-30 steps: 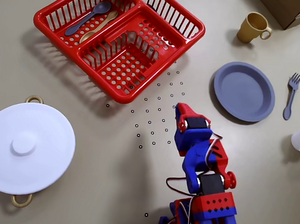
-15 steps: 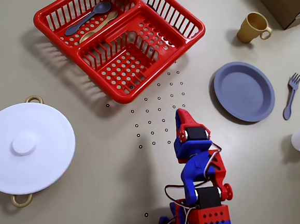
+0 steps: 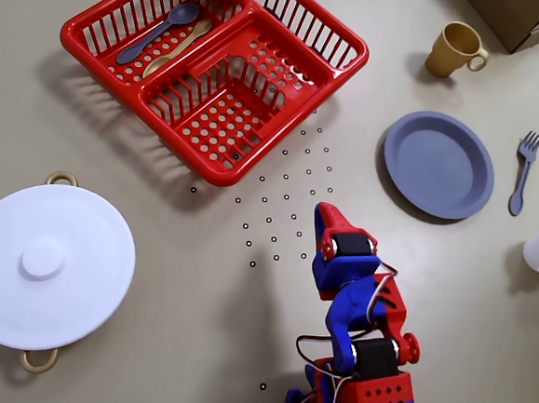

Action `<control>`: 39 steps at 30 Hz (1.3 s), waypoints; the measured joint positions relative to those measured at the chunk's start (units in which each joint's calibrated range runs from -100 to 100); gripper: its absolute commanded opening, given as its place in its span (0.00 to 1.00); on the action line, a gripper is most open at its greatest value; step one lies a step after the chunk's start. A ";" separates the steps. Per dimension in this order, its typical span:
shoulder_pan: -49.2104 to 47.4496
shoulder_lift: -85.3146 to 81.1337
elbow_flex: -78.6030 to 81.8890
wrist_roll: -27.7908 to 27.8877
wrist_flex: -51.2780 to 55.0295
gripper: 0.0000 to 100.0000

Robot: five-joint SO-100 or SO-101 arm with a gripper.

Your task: Grasp the plate, place it on the cross drawn on the table.

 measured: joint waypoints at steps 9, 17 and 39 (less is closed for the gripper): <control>0.00 0.00 0.00 1.66 11.06 0.00; 1.64 0.00 0.09 2.78 20.35 0.00; 2.09 0.00 0.09 2.74 20.43 0.00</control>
